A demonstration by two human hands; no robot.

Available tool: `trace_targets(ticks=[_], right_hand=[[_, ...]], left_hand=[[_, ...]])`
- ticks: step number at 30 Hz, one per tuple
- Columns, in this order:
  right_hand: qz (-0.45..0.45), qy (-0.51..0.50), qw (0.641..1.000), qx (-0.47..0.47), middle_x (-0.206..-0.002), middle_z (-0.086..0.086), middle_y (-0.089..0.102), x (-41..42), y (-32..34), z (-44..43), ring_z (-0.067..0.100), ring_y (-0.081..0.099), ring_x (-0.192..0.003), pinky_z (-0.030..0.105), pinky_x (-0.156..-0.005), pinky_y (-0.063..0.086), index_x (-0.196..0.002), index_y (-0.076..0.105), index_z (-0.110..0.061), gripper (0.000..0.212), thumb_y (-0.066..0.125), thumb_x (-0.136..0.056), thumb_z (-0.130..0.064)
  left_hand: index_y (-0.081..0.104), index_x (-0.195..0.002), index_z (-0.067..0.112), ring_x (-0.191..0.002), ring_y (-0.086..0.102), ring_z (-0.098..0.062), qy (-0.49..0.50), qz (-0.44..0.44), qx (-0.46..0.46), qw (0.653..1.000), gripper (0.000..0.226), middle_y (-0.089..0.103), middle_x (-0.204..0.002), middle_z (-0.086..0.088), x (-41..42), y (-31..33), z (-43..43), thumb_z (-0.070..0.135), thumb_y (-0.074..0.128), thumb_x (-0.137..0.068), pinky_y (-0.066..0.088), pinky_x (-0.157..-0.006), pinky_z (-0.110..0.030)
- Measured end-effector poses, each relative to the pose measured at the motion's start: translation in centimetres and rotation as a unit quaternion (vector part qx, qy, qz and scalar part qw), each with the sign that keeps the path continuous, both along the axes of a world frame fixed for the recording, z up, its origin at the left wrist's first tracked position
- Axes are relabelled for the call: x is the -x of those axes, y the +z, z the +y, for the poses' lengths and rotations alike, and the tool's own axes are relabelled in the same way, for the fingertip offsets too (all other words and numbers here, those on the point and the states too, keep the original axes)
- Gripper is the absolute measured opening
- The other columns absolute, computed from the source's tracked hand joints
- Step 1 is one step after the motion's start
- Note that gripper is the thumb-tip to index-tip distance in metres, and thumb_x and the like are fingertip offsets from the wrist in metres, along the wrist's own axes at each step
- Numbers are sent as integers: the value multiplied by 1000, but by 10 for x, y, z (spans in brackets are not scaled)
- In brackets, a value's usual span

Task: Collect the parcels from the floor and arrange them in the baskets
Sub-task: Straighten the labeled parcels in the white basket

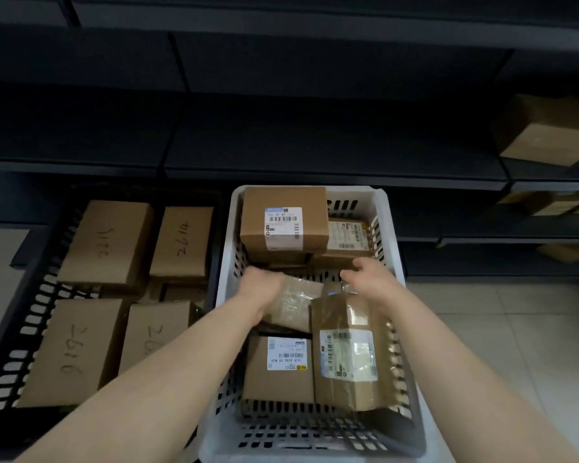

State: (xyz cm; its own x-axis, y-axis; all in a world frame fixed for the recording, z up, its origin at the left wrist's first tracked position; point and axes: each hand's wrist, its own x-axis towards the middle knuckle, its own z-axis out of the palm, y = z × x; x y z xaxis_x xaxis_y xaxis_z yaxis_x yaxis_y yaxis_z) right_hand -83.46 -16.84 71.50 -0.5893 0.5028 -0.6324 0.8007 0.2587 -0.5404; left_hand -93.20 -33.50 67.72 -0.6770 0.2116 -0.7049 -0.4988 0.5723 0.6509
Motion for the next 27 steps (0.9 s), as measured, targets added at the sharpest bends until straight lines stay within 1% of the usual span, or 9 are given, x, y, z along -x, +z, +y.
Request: trace_targets(ticks=[5,9,12,15,17,20,23,25,27], right_hand=[[-50,21,998,-16,-112,8,62,-35,-3,-7,20,61,-93,31,-73,49,-128,56,-9,33,47,-98,-20],[-79,56,995,-19,-101,6,64,-63,-5,-20,16,62,-79,28,-61,49,-117,61,-14,25,46,-96,-16],[-115,82,990,-15,-112,9,63,-80,-5,-29,20,62,-90,35,-77,53,-125,56,-10,31,42,-98,-17],[-123,107,986,-21,-132,14,53,-89,-2,-35,25,61,-105,32,-78,49,-141,43,-11,40,40,-101,-17],[-115,109,987,-19,-136,16,51,-91,-2,-37,26,60,-109,33,-82,49,-144,38,-11,43,40,-101,-14],[-78,115,990,-10,-130,8,57,-94,-5,-37,24,58,-109,31,-83,49,-150,27,-20,58,43,-96,-9],[-22,104,994,6,-124,2,63,-93,0,-30,21,62,-105,36,-86,54,-148,30,-28,61,45,-92,-9],[29,84,996,18,-122,1,65,-88,7,-25,19,64,-99,31,-75,53,-146,32,-31,58,45,-94,-10],[80,61,994,45,-126,-4,64,-81,16,-22,12,63,-96,28,-79,51,-145,35,-32,52,45,-98,-12]], left_hand=[[38,-143,4,-129,46,-32,-102,-81,12,991,79,46,-143,-15,-48,-14,6,40,73,-83,41,-97,-36],[42,-139,0,-130,45,-32,-125,-112,9,986,66,46,-144,-16,-74,-18,9,41,63,-91,39,-98,-35],[54,-130,3,-125,49,-29,-114,-128,9,985,47,53,-136,-13,-88,-24,7,36,56,-96,41,-99,-34],[61,-124,7,-116,54,-26,-94,-129,5,987,38,61,-127,-11,-97,-32,6,30,56,-95,43,-103,-41],[63,-119,8,-107,59,-23,-81,-138,-13,987,31,65,-117,-10,-102,-32,8,26,54,-96,49,-91,-38],[68,-105,6,-86,66,-20,-39,-161,-68,984,22,72,-95,-9,-106,-24,10,18,52,-97,50,-67,-30],[69,-92,11,-77,67,-17,-32,-143,-96,985,17,74,-82,-3,-100,-13,10,22,56,-94,51,-70,-31],[68,-90,12,-74,68,-15,-27,-113,-122,986,16,75,-79,-2,-90,-2,10,25,59,-93,52,-65,-29],[67,-87,15,-72,68,-13,-16,-68,-145,987,16,74,-79,-1,-80,13,9,26,59,-94,51,-61,-28]])
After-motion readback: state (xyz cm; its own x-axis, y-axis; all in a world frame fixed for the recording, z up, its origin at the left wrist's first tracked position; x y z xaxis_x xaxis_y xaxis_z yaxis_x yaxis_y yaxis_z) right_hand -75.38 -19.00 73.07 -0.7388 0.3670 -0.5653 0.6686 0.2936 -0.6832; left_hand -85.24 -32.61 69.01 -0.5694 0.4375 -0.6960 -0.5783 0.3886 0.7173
